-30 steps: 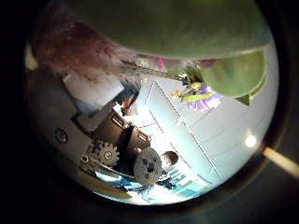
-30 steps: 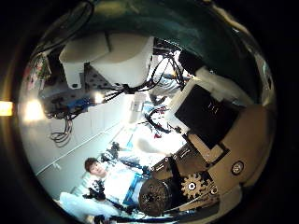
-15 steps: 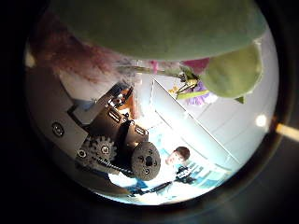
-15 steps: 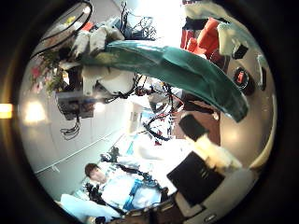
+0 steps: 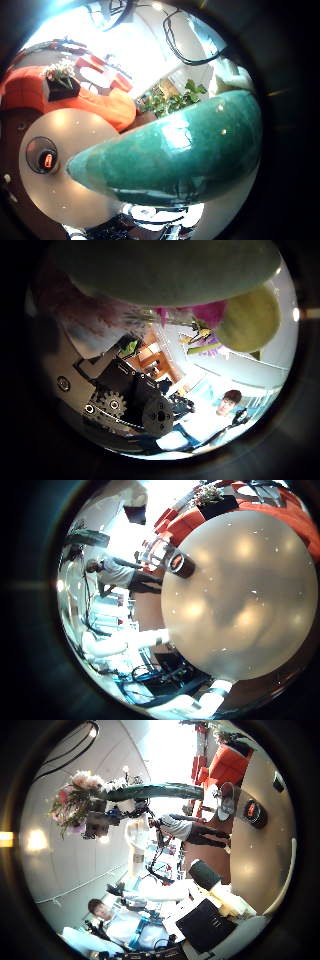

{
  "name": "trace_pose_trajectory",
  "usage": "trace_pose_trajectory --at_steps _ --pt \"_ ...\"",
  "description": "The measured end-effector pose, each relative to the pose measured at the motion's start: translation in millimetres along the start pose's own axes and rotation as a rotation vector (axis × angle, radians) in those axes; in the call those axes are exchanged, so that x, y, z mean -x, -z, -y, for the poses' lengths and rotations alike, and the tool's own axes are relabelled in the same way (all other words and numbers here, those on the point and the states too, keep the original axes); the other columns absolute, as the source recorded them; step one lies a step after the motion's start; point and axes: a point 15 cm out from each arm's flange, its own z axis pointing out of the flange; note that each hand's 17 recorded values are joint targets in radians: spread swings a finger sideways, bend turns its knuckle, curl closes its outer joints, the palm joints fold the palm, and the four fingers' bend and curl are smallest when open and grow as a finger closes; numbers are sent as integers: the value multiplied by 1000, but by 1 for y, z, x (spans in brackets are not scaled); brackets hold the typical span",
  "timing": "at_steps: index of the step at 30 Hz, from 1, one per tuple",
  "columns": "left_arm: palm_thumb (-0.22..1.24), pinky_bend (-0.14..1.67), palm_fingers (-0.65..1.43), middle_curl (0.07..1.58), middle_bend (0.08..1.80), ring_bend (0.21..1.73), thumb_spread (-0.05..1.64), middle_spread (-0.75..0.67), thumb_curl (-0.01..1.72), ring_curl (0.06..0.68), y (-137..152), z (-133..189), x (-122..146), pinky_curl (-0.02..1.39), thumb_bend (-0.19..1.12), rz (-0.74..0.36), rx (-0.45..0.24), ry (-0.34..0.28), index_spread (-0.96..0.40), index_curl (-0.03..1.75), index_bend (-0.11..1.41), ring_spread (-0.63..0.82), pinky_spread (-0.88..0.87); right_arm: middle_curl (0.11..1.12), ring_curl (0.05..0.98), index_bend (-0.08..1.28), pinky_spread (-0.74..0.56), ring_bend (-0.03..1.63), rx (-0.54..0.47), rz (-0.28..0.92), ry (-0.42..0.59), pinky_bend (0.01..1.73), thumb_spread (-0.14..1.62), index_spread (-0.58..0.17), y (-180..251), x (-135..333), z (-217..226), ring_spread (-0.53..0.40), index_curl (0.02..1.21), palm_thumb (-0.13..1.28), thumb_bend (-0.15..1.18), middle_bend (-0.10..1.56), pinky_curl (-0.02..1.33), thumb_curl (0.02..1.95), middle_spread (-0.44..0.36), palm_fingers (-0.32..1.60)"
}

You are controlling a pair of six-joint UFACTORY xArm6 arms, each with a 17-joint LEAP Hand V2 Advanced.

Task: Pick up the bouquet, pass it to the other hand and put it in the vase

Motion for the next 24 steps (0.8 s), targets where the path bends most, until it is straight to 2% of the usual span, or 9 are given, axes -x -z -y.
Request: trace_pose_trajectory --at_steps 4,9,15,24 --pt "1075 1297 892 1092 1179 1678 1108 -550 810 576 10 0 9 1144 127 1 -63 -3 -682 1043 817 -380 -569 358 306 155 387 584 -37 -22 -5 596 952 -332 3 -6 9 124 385 747 -30 286 510 588 36 -29" --pt "1076 1288 890 1095 1182 1683 1114 -551 835 573 27 2 27 1169 117 1 -195 -3 -696 1115 786 -378 -577 347 285 150 400 540 -72 8 -44 568 962 -319 -1 -13 11 144 347 750 -26 250 466 567 54 -14" --pt "1078 1275 894 1097 1179 1684 1121 -551 860 568 33 -2 43 1192 105 19 -240 -13 -709 1185 747 -377 -585 341 273 152 410 512 -104 21 -95 555 970 -304 -3 -21 14 165 319 759 -24 228 431 550 75 -2" --pt "1081 1251 908 1099 1168 1677 1128 -553 888 561 38 -6 68 1218 88 27 -299 -11 -720 1264 693 -377 -596 339 261 153 409 479 -136 -2 -116 545 996 -276 1 -30 21 180 293 746 -26 206 389 532 105 4"
